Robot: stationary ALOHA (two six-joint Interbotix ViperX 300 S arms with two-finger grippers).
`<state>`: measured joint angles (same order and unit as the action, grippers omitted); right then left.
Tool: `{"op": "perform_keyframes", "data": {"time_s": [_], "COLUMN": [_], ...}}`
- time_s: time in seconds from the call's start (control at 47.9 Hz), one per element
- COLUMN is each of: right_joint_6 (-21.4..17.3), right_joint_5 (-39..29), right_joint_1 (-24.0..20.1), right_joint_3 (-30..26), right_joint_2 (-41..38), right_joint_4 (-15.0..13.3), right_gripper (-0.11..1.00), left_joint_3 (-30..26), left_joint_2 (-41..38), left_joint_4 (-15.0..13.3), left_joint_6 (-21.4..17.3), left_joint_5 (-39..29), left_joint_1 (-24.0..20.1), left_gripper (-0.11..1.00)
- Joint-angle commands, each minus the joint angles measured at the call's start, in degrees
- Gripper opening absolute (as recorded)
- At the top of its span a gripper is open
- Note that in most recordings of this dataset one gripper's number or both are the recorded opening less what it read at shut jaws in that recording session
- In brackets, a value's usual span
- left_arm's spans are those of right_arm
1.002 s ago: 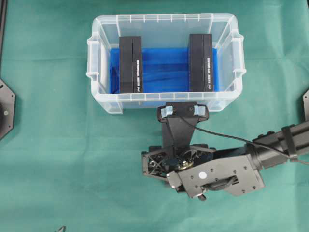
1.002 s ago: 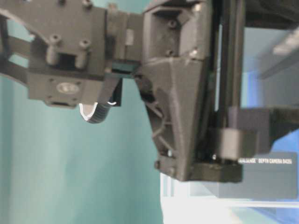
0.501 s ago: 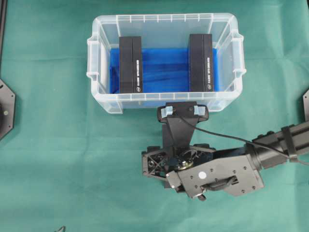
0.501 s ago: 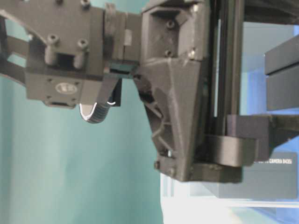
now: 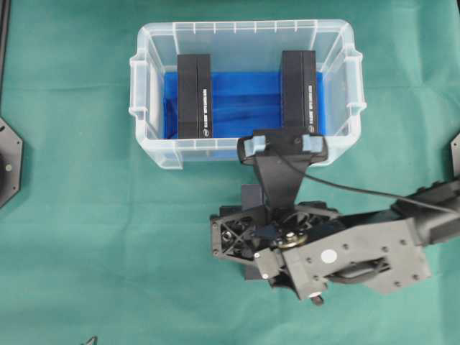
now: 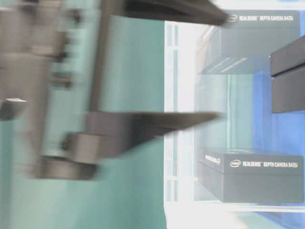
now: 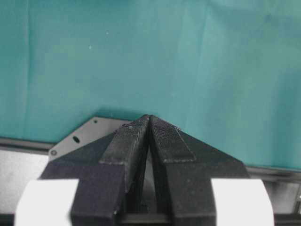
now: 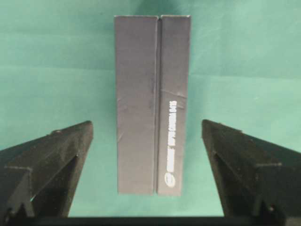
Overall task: Take the box out of the case with the right arm.
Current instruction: 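Carry the box toward the front and lower it onto the tablecloth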
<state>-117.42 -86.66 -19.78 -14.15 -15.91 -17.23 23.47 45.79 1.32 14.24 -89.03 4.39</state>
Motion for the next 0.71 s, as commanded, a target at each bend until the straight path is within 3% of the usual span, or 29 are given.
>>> {"op": "perform_keyframes", "data": {"time_s": [0.0,0.313,0.689], "right_joint_6": [1.3,5.0,5.5], "right_joint_5": [-3.9,-10.4,-10.9], "right_joint_1": [0.3,0.2,0.2], "right_joint_3": [-4.5,-13.3,-13.8], "right_joint_2": [3.0,2.7,2.5], "right_joint_4": [-0.9,-2.7,-2.9], "right_gripper": [0.93,0.93,0.93], "left_joint_3": [-0.9,-1.0,-0.9], "left_joint_2": [-0.4,-0.2,-0.2], "left_joint_4": [0.3,0.3,0.3], "left_joint_6": [0.1,0.2,0.2], "left_joint_5": [0.4,0.4,0.4], "left_joint_1": [0.1,0.1,0.1], "left_gripper": [0.0,0.0,0.0]}}
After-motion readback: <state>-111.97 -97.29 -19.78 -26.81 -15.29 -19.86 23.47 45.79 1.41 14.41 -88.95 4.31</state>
